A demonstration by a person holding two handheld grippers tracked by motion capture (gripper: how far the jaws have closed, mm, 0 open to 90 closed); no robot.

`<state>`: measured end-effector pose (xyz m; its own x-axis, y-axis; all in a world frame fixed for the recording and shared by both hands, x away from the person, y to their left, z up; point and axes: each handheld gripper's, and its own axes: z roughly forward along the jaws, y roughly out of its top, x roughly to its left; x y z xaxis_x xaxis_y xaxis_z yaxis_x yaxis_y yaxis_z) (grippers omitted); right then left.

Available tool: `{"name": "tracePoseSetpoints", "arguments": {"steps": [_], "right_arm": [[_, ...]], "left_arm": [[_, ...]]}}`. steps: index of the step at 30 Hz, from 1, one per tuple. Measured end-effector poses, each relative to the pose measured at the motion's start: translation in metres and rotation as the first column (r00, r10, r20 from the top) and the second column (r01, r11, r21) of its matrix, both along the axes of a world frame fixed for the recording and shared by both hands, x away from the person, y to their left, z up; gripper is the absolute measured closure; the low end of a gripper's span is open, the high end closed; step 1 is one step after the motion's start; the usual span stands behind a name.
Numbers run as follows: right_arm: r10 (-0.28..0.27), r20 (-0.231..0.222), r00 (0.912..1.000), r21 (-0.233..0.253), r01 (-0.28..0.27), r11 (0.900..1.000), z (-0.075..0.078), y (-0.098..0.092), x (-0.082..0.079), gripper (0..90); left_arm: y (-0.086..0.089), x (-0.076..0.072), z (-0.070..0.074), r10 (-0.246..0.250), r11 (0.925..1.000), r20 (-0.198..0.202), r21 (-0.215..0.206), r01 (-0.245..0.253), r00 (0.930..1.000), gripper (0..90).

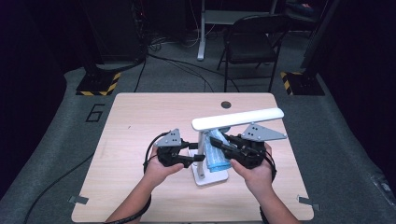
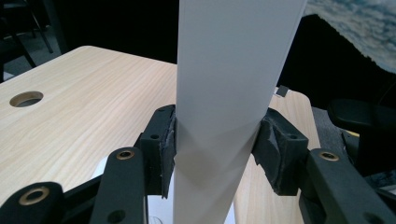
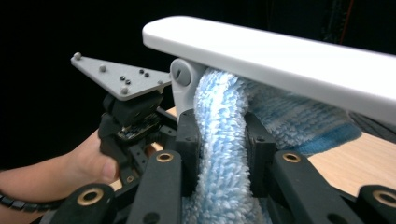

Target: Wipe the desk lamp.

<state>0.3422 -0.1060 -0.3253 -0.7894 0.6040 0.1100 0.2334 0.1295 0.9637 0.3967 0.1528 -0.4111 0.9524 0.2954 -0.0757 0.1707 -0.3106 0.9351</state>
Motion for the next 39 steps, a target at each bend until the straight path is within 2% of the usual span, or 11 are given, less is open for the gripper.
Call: {"name": "tracePoseSetpoints", "arguments": {"steps": [9, 22, 31, 39], "right_arm": [[-0.047, 0.025, 0.9986, 0.029, 0.046, 0.999, 0.0, -0.009, -0.001, 72.9], [-0.108, 0.013, 0.994, 0.066, 0.107, 0.992, -0.003, -0.032, 0.003, 73.1], [-0.199, -0.025, 0.9797, 0.103, 0.2, 0.974, -0.01, -0.055, 0.008, 73.1], [-0.272, -0.03, 0.9617, 0.123, 0.274, 0.954, -0.016, -0.07, 0.018, 73.1]], "left_arm": [[-0.003, -0.002, 0.0, 0.01, 0.9999, -0.003, -0.003, -0.01, 0.9999, 51.4], [-0.003, -0.002, -0.001, 0.016, 0.9998, -0.006, -0.008, -0.016, 0.9999, 51.3], [-0.003, -0.002, -0.001, 0.016, 0.9999, -0.006, -0.005, -0.016, 0.9998, 51.3], [-0.004, -0.002, -0.001, 0.018, 0.9998, -0.006, 0.001, -0.018, 0.9998, 51.3]]}}
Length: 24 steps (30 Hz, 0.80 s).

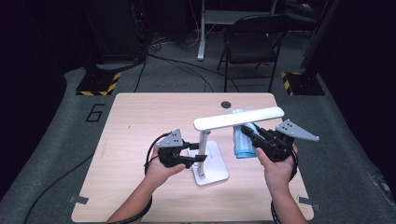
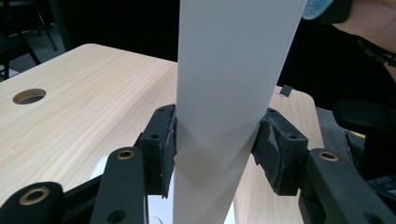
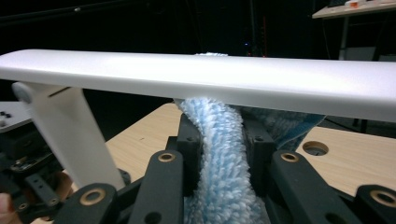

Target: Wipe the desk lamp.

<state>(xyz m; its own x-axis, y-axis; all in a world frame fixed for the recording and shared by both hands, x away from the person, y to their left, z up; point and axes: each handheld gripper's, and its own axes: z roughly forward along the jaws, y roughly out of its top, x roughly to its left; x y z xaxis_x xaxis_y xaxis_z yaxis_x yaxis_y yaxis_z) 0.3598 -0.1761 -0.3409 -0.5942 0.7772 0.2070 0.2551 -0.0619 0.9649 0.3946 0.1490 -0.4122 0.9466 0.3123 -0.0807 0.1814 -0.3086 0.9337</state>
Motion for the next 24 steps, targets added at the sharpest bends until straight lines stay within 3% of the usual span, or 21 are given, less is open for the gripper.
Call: {"name": "tracePoseSetpoints", "arguments": {"steps": [5, 9, 15, 17, 20, 24], "right_arm": [[-0.014, -0.026, 0.9996, 0.031, 0.014, 0.999, -0.002, -0.009, 0.005, 73.0], [-0.013, -0.014, 0.9998, -0.006, 0.013, 1.0, 0.0, -0.004, 0.004, 72.8], [0.007, -0.028, 0.9996, -0.017, -0.007, 1.0, 0.001, 0.001, 0.005, 72.7], [0.023, -0.022, 0.9995, -0.028, -0.023, 0.999, 0.003, 0.006, 0.004, 72.7], [0.046, -0.014, 0.9988, -0.041, -0.047, 0.998, 0.006, 0.014, 0.002, 72.8], [0.097, 0.009, 0.9953, -0.063, -0.096, 0.993, 0.01, 0.031, -0.003, 72.8]], "left_arm": [[0.0, 0.0, 0.0, 0.001, 1.0, -0.004, 0.001, -0.001, 1.0, 51.2], [-0.001, 0.001, 0.002, -0.003, 1.0, -0.017, 0.006, 0.003, 0.9998, 50.7], [-0.003, 0.002, 0.009, -0.007, 0.9999, -0.015, -0.009, 0.007, 0.9999, 46.8], [-0.005, 0.001, 0.014, -0.003, 0.9999, 0.001, -0.014, 0.003, 1.0, 46.5], [-0.009, 0.001, 0.017, 0.008, 0.9996, 0.018, 0.026, -0.009, 0.9998, 51.2], [-0.011, 0.0, 0.017, 0.012, 0.9995, 0.031, 0.03, -0.013, 0.9995, 52.0]]}}
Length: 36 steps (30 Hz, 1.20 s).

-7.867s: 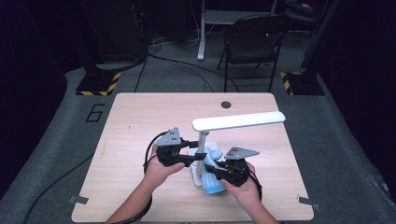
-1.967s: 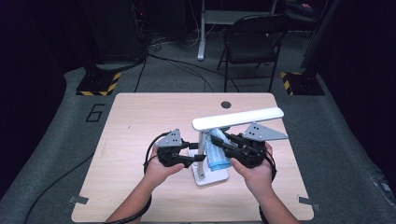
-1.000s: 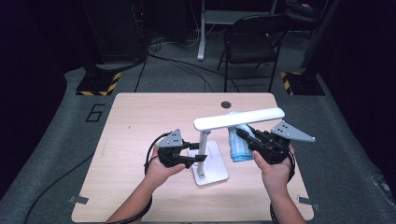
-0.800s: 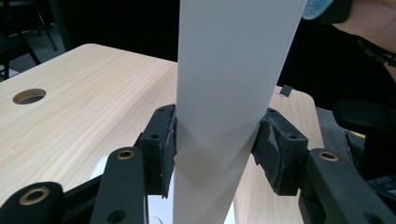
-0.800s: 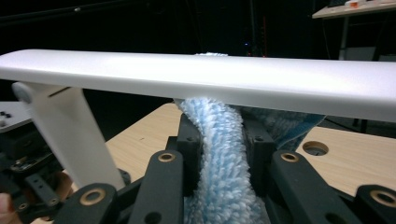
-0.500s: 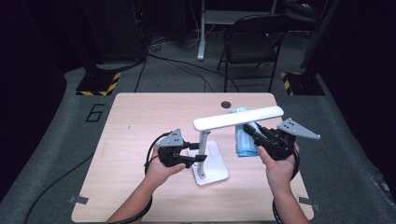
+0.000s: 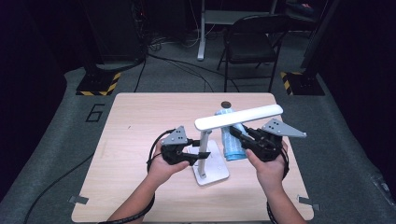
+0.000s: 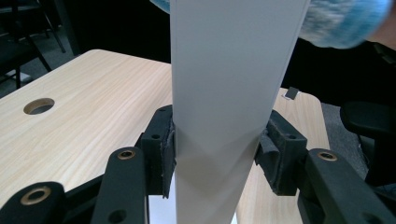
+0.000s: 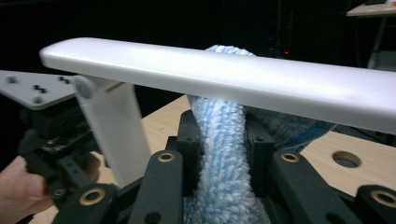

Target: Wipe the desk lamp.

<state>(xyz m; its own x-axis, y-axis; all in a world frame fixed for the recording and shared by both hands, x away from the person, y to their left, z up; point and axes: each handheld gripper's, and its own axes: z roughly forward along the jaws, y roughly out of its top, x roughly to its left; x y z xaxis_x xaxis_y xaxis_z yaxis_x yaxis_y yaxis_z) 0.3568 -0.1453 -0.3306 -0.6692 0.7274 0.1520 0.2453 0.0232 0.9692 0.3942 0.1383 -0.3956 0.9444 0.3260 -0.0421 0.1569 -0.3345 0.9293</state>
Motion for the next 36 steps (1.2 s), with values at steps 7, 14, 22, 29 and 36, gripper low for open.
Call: {"name": "tracePoseSetpoints", "arguments": {"steps": [7, 14, 22, 29, 36], "right_arm": [[0.105, 0.042, 0.9936, -0.05, -0.103, 0.993, 0.007, 0.023, -0.004, 72.8], [0.133, 0.05, 0.9898, -0.054, -0.13, 0.99, 0.007, 0.019, 0.0, 72.8], [0.159, 0.05, 0.9861, -0.046, -0.156, 0.987, 0.004, 0.005, 0.0, 72.8], [0.18, 0.064, 0.9815, -0.038, -0.178, 0.983, -0.001, -0.014, 0.001, 72.8], [0.175, 0.079, 0.9813, -0.033, -0.173, 0.984, -0.007, -0.041, 0.003, 72.7]], "left_arm": [[0.003, 0.001, 0.0, -0.007, 1.0, -0.002, 0.004, 0.007, 1.0, 52.1], [0.008, 0.004, 0.002, -0.04, 0.9991, -0.012, 0.01, 0.04, 0.9991, 52.1], [0.014, 0.007, 0.003, -0.086, 0.9961, -0.013, 0.018, 0.086, 0.9962, 52.0], [0.019, 0.011, 0.002, -0.122, 0.9925, -0.017, 0.012, 0.122, 0.9924, 51.9], [0.024, 0.013, 0.002, -0.139, 0.9903, -0.029, 0.004, 0.139, 0.9899, 51.8]]}}
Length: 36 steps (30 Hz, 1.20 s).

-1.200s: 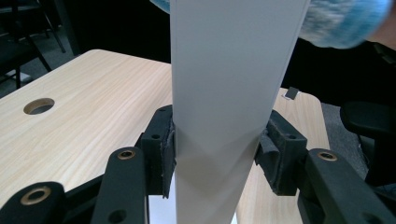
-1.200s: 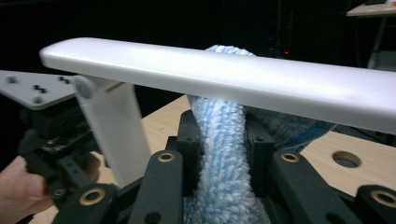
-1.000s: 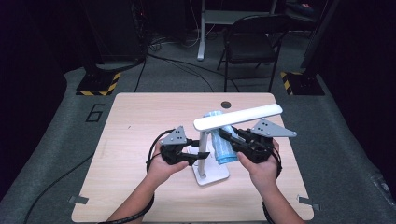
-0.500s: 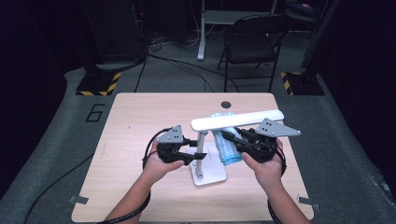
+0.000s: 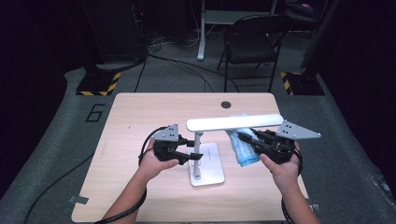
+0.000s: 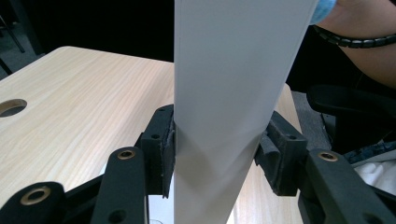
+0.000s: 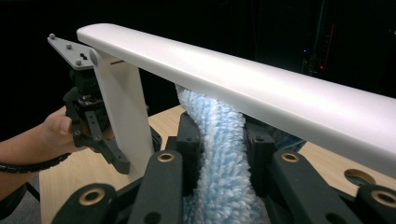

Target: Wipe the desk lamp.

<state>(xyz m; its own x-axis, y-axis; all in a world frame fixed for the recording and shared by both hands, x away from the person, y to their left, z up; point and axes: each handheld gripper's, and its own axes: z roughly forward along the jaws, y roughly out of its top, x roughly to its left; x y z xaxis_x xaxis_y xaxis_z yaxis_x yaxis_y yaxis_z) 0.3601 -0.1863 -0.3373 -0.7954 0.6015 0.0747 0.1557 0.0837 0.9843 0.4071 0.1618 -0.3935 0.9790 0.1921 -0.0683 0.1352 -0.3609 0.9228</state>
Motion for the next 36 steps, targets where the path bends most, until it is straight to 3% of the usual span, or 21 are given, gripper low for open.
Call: {"name": "tracePoseSetpoints", "arguments": {"steps": [10, 18, 22, 25, 30, 33, 36], "right_arm": [[-0.04, -0.01, 0.9991, 0.027, 0.041, 0.999, -0.007, -0.033, -0.001, 72.7], [-0.142, -0.039, 0.9891, 0.047, 0.144, 0.988, -0.013, -0.062, 0.005, 72.7], [-0.154, -0.064, 0.986, 0.075, 0.159, 0.984, -0.016, -0.059, 0.007, 72.7], [-0.134, -0.048, 0.9898, 0.075, 0.138, 0.988, -0.015, -0.049, 0.005, 72.7], [-0.081, -0.009, 0.9966, 0.028, 0.082, 0.996, -0.009, -0.027, 0.001, 72.7], [-0.089, 0.001, 0.9961, 0.024, 0.089, 0.996, -0.008, -0.03, 0.005, 72.7], [-0.119, -0.028, 0.9925, 0.047, 0.12, 0.992, -0.011, -0.042, 0.01, 72.7]], "left_arm": [[0.0, 0.0, -0.001, 0.002, 1.0, -0.003, -0.006, -0.002, 1.0, 51.7], [0.0, 0.0, -0.001, 0.003, 1.0, -0.005, -0.006, -0.003, 1.0, 51.7], [-0.001, 0.0, -0.001, 0.008, 1.0, -0.006, -0.006, -0.008, 0.9999, 51.7], [-0.001, -0.001, -0.001, 0.008, 1.0, -0.004, -0.004, -0.008, 1.0, 51.7], [0.001, -0.001, -0.001, 0.006, 1.0, 0.0, -0.003, -0.006, 1.0, 51.7], [0.001, -0.001, -0.001, 0.009, 0.9999, -0.003, -0.006, -0.009, 1.0, 51.7], [0.0, -0.001, -0.001, 0.01, 0.9999, -0.003, -0.003, -0.01, 1.0, 51.7]]}}
